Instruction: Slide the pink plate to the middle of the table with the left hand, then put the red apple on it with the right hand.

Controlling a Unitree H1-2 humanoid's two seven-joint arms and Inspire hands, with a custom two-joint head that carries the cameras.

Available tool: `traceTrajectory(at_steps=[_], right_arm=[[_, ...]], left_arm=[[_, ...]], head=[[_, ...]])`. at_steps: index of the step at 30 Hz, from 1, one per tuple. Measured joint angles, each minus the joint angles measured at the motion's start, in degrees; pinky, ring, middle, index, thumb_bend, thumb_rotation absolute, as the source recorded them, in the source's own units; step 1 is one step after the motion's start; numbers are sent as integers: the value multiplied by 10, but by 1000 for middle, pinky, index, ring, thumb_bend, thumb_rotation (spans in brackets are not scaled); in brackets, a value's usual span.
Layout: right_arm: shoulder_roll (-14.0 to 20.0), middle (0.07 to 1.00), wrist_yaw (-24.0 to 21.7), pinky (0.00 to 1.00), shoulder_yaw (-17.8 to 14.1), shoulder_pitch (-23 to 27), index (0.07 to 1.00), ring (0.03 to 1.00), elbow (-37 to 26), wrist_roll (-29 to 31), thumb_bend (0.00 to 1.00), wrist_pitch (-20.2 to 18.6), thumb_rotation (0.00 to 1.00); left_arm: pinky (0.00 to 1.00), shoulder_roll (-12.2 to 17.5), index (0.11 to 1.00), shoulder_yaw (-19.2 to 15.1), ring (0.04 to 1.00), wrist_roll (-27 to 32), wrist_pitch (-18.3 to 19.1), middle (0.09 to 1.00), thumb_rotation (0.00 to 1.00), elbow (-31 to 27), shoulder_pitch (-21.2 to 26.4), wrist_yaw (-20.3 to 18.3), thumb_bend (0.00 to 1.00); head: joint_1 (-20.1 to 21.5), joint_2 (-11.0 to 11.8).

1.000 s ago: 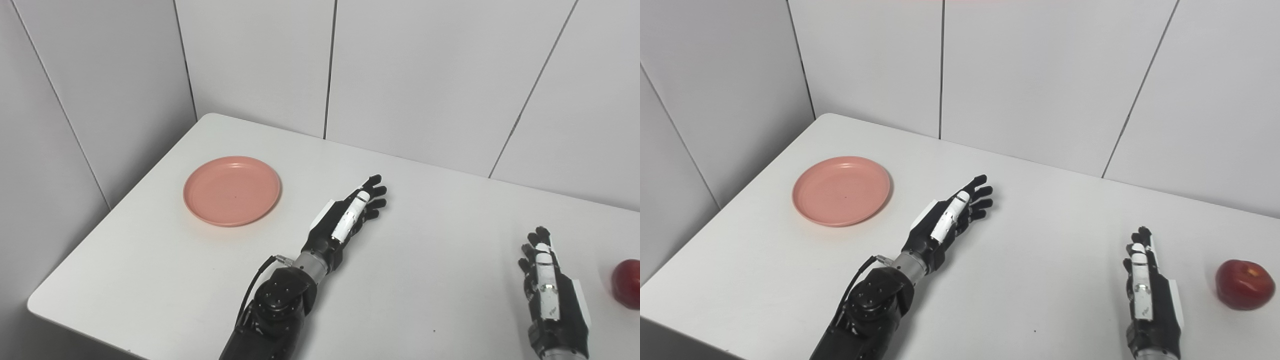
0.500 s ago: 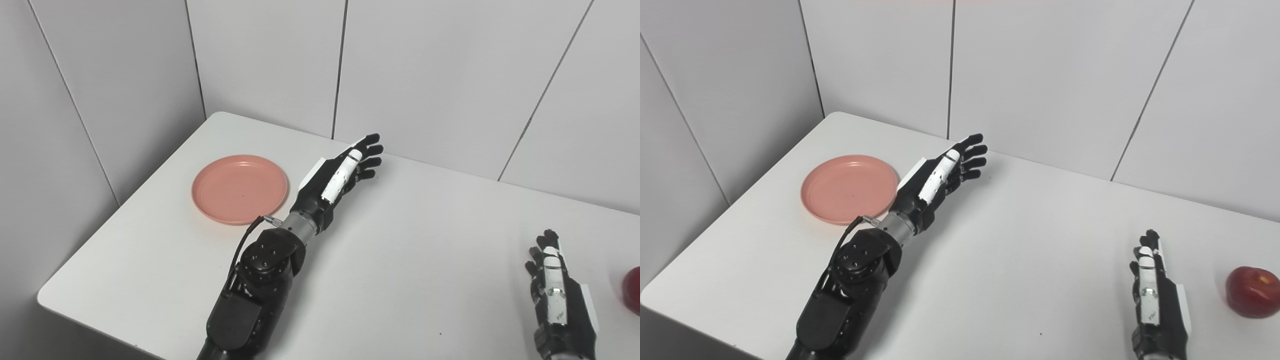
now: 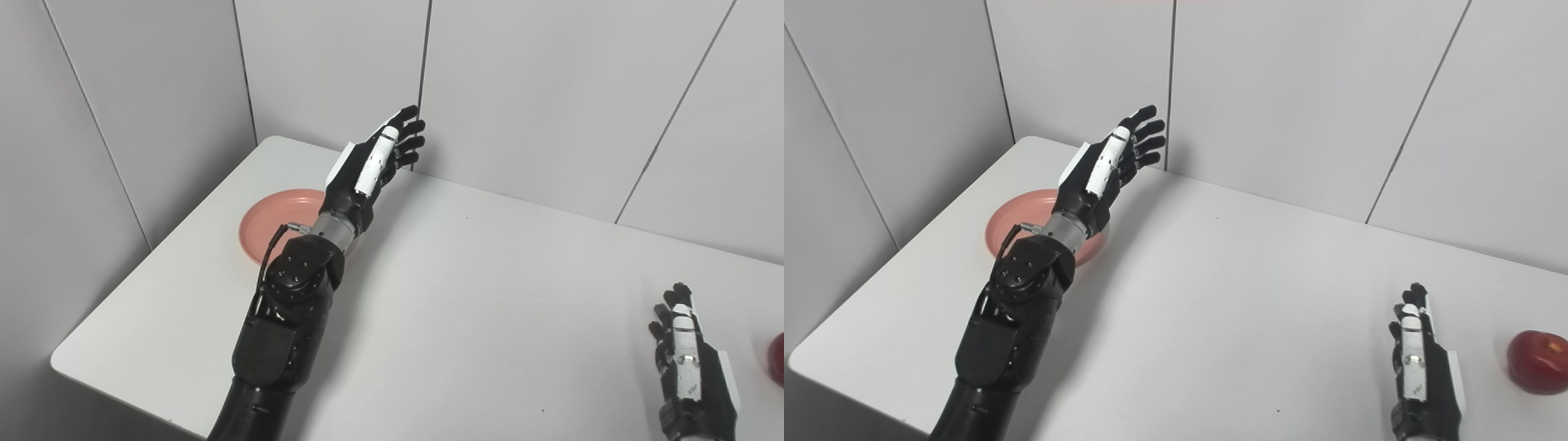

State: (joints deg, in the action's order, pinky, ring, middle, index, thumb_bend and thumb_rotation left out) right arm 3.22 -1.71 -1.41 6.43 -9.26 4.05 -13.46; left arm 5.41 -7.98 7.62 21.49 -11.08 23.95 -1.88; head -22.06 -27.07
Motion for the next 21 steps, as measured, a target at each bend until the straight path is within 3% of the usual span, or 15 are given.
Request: traceTrajectory(at_steps=[7, 21], right_arm=[[1, 991, 0, 1000, -1, 0, 1000, 987, -4, 9, 79, -1, 1000], [9, 996, -3, 1000, -1, 0, 1000, 992, -5, 20, 64, -1, 1000]], left_arm=[[876, 19, 884, -29, 885, 10, 0, 897, 1000, 7, 20, 8, 399], [874, 70, 876, -105, 884, 33, -4, 890, 1000, 47, 34, 31, 413]], head=[[-3, -2], [-11, -4]])
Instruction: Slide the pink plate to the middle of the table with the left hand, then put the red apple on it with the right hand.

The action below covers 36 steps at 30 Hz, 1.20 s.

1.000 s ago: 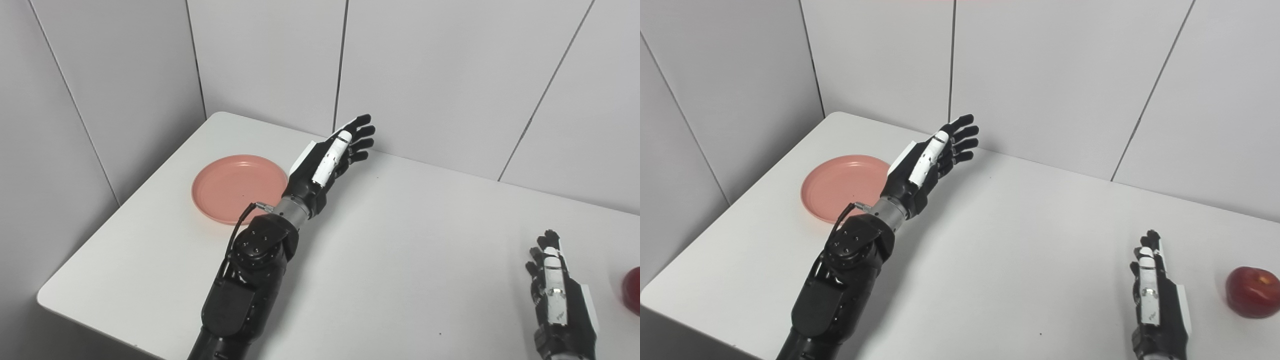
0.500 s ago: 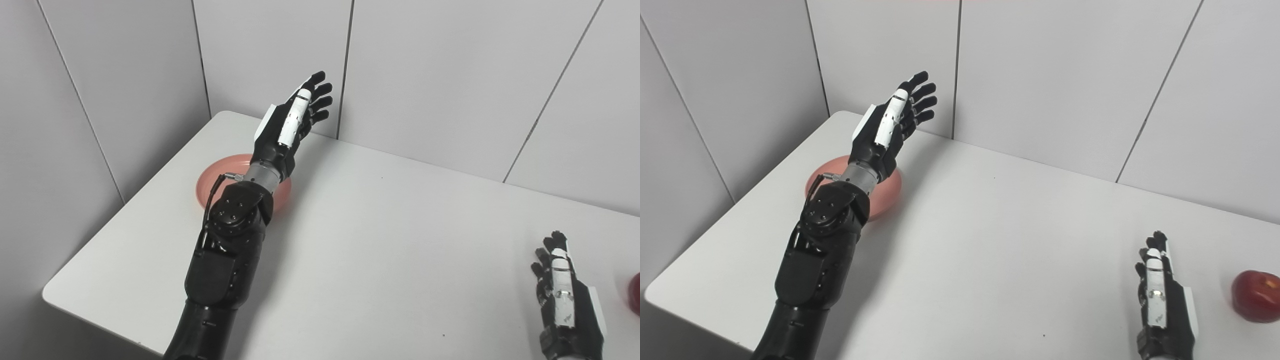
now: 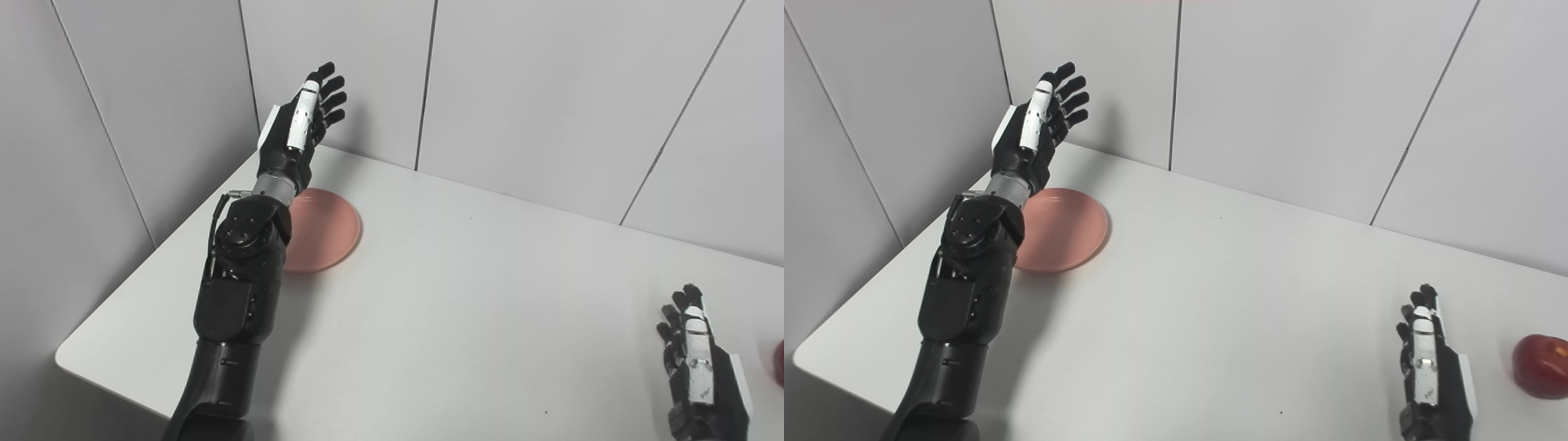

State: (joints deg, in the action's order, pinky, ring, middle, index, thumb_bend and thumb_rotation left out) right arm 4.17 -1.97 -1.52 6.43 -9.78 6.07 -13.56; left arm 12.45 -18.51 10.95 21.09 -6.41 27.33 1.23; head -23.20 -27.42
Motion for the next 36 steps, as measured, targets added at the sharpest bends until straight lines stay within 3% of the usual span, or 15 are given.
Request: traceTrajectory(at_steps=[10, 25, 30, 36], right_arm=[[1, 995, -1, 1000, 0, 0, 1000, 988, -7, 6, 50, 0, 1000], [2, 1000, -1, 1000, -4, 0, 1000, 1000, -15, 16, 42, -10, 1000], [3, 1000, -1, 1000, -4, 0, 1000, 1000, -15, 18, 36, -14, 1000], [3, 1000, -3, 1000, -4, 0, 1000, 1000, -15, 19, 39, -16, 1000]], left_arm=[[878, 30, 871, -44, 881, 16, 0, 884, 1000, 22, 5, 12, 378], [855, 78, 840, -73, 867, 25, -18, 867, 1000, 96, 4, 17, 353], [838, 91, 834, -93, 856, 39, -27, 857, 920, 123, 3, 17, 371], [837, 93, 823, -106, 843, 49, -43, 850, 974, 156, -3, 18, 349]], head=[[-7, -1], [-19, -4], [-21, -4], [-21, -4]])
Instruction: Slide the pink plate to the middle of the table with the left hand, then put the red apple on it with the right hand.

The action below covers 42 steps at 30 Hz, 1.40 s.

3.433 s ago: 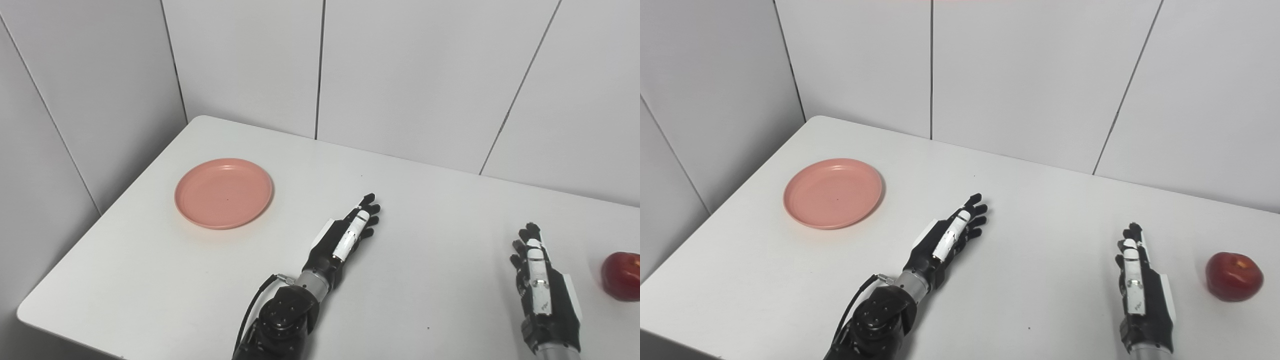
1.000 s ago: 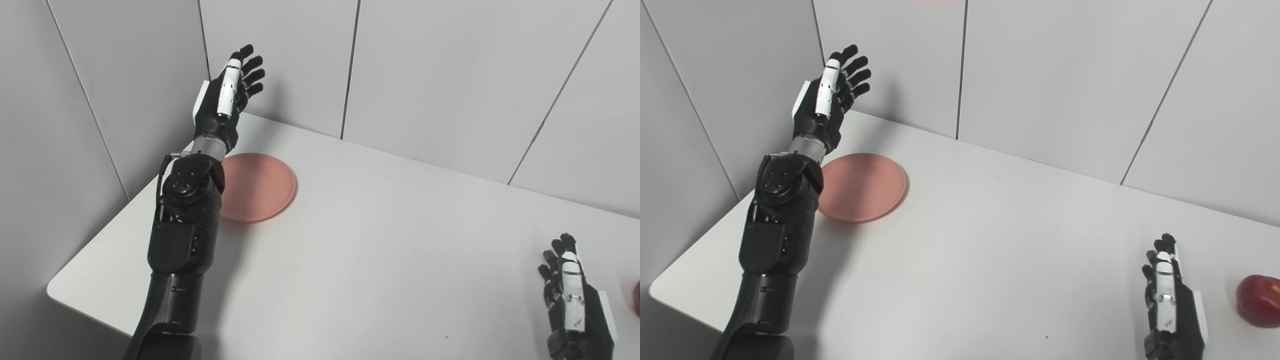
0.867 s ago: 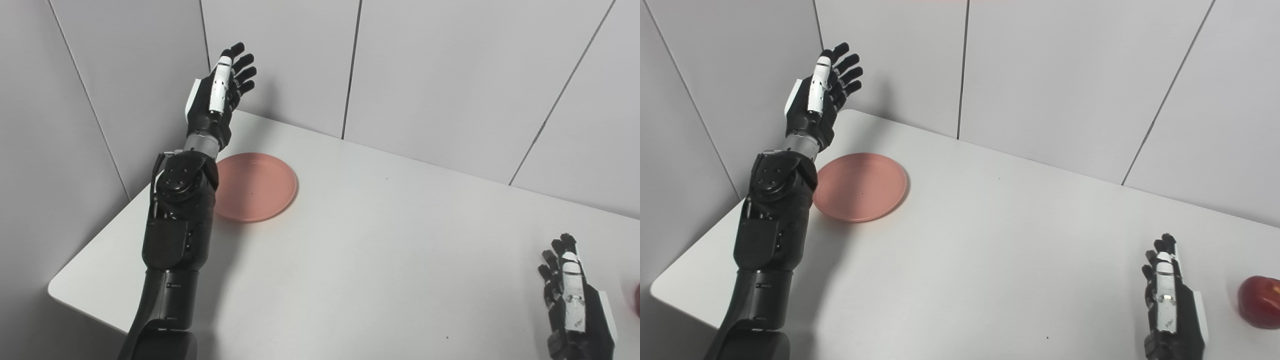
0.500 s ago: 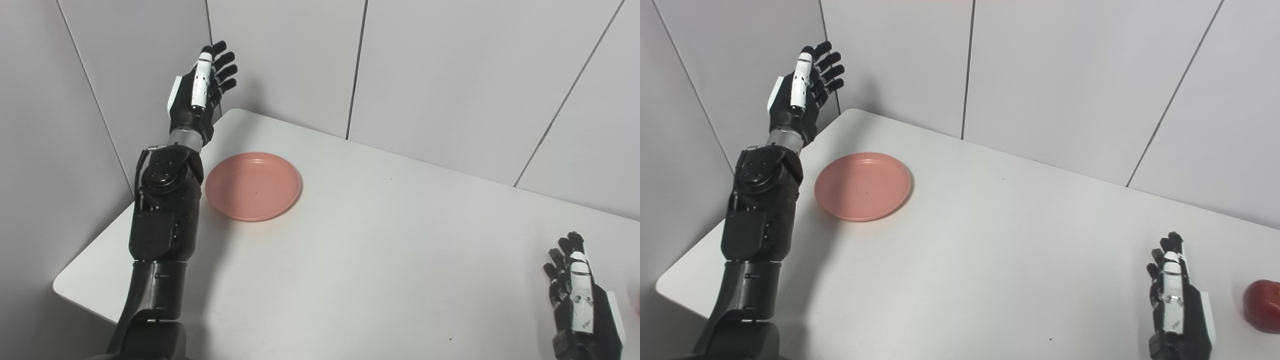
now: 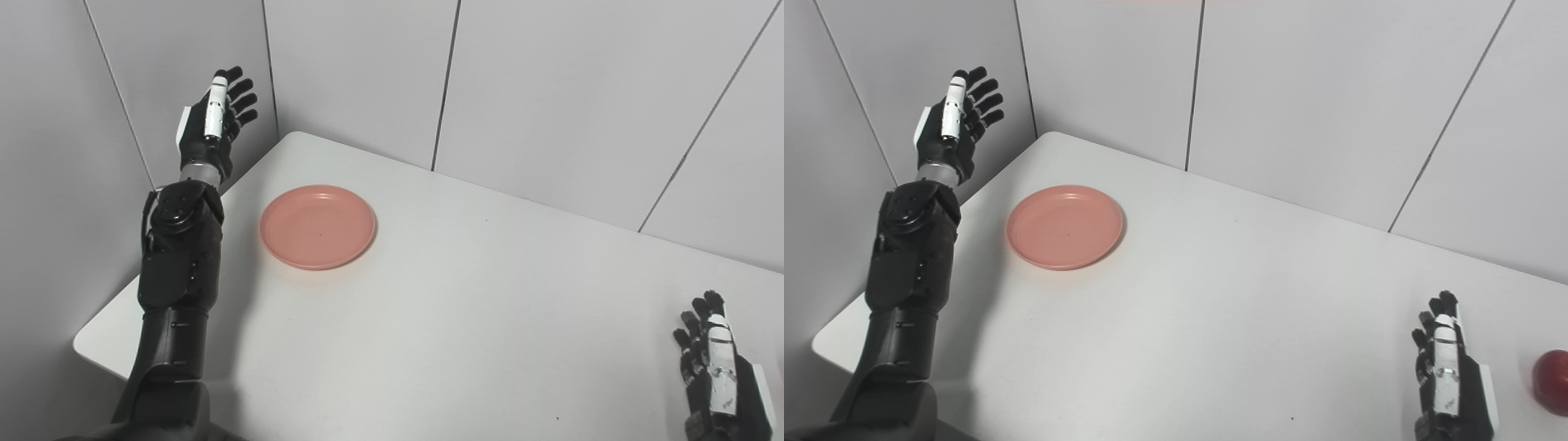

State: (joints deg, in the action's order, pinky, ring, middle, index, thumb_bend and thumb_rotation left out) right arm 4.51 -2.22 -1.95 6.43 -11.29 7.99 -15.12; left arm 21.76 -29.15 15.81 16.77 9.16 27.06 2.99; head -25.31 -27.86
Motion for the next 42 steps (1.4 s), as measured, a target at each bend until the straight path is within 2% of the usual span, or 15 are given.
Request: traceTrajectory(at_steps=[6, 10, 19, 32, 40, 42], right_arm=[[0, 1000, 0, 1000, -1, 0, 1000, 1000, -1, 1, 36, -5, 1000], [0, 1000, 1, 1000, -2, 0, 1000, 1000, -11, 3, 33, -17, 1000], [0, 1000, 1, 1000, -3, 0, 1000, 1000, -13, 3, 31, -17, 1000], [0, 1000, 1, 1000, -3, 0, 1000, 1000, -18, 3, 28, -20, 1000], [-1, 1000, 1, 1000, -3, 0, 1000, 1000, -19, 2, 32, -24, 1000], [-1, 1000, 1, 1000, -3, 0, 1000, 1000, -20, 2, 35, -24, 1000]], left_arm=[[846, 1, 835, -6, 847, 5, -2, 854, 950, 21, -3, 6, 317], [837, 1, 834, -5, 842, 6, -2, 851, 982, 27, -5, 7, 312], [852, -4, 842, 0, 852, 5, -8, 857, 1000, 48, -19, 11, 335], [860, -5, 857, 27, 865, 7, -41, 867, 1000, 99, -32, -4, 345], [890, -7, 870, 31, 881, 8, -44, 885, 1000, 102, -40, -3, 370], [867, -8, 849, 33, 869, 8, -45, 868, 1000, 105, -41, -4, 370]], head=[[-2, -1], [-2, -1], [-2, -3], [-3, -8], [-1, -9], [-1, -11]])
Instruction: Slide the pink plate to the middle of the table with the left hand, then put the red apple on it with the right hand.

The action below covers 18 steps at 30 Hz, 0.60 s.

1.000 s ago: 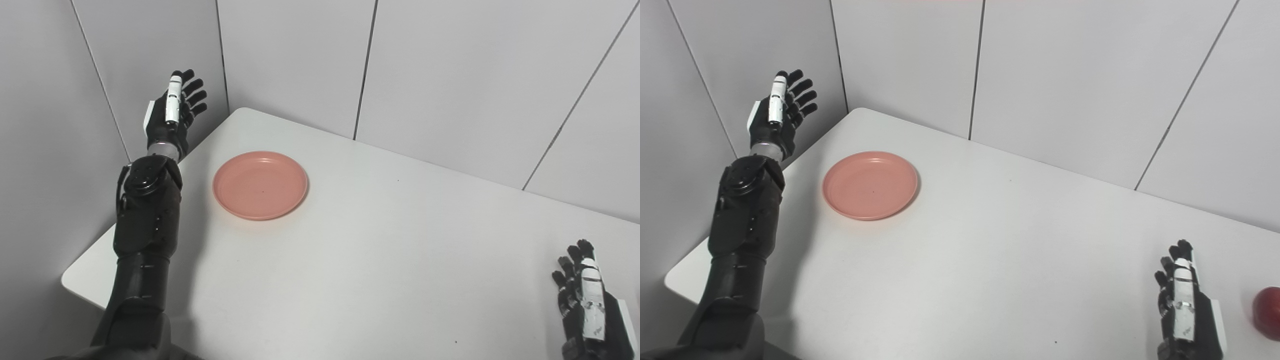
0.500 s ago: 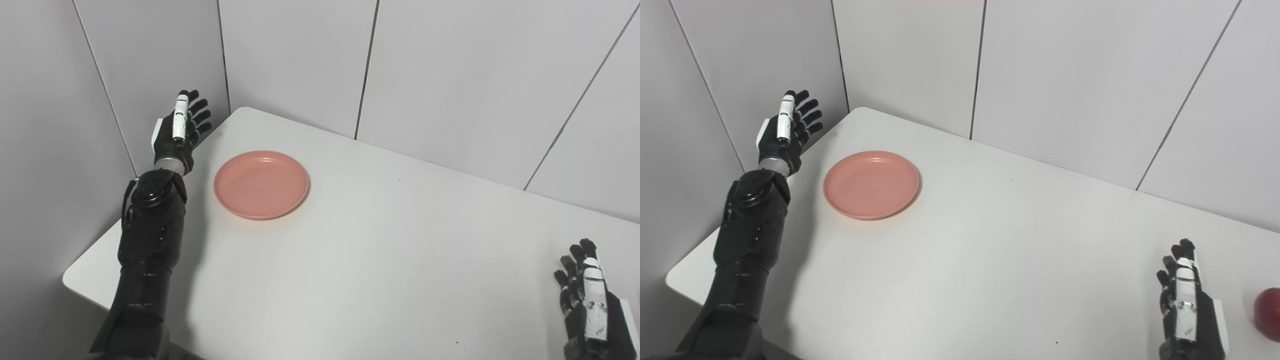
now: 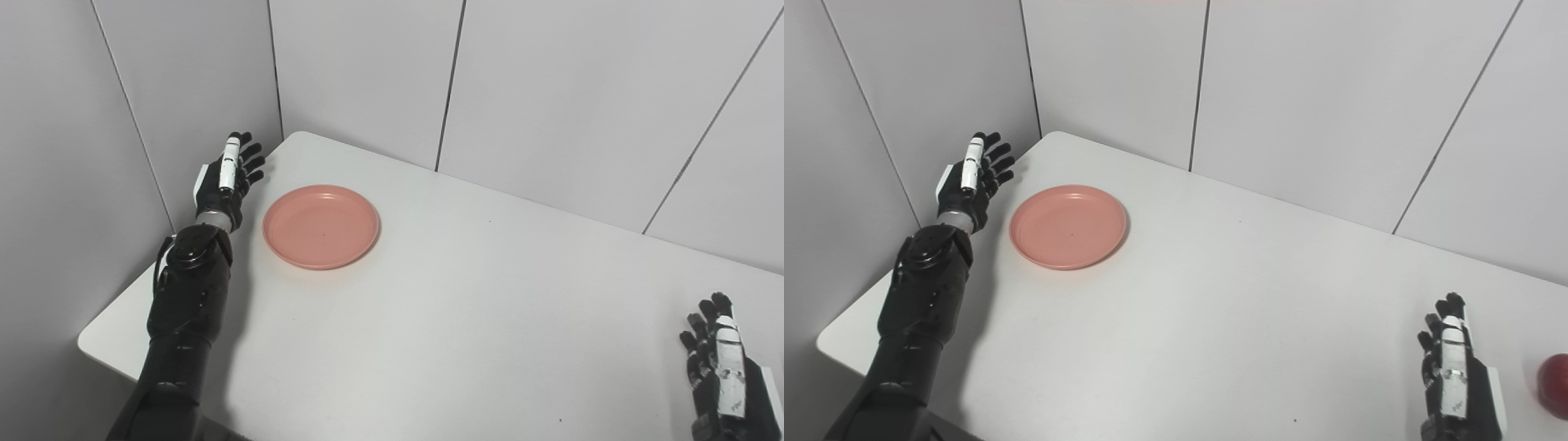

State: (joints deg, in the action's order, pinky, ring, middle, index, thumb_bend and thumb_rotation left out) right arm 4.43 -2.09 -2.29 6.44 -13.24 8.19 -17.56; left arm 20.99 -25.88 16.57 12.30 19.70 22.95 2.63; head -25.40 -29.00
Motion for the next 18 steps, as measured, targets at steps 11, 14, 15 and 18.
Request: traceTrajectory(at_steps=[11, 14, 15, 18], right_arm=[[0, 1000, 2, 1000, -1, 0, 1000, 1000, -8, -2, 37, -4, 1000], [0, 1000, 3, 1000, -1, 0, 1000, 1000, -13, -1, 35, -5, 1000], [0, 1000, 2, 1000, 0, 0, 1000, 1000, -13, -1, 35, -5, 1000], [0, 1000, 3, 1000, -1, 0, 1000, 1000, -13, -1, 36, -5, 1000]], left_arm=[[854, -8, 852, 6, 871, 0, -4, 868, 1000, 4, -13, -7, 369], [851, -8, 850, 6, 864, 0, -5, 867, 1000, 6, -13, -7, 374], [849, -8, 854, 6, 864, 0, -7, 868, 1000, 9, -13, -8, 378], [846, -8, 858, 11, 869, -1, -16, 873, 1000, 13, -16, -9, 380]], head=[[0, -1], [0, -2], [0, -2], [0, -4]])
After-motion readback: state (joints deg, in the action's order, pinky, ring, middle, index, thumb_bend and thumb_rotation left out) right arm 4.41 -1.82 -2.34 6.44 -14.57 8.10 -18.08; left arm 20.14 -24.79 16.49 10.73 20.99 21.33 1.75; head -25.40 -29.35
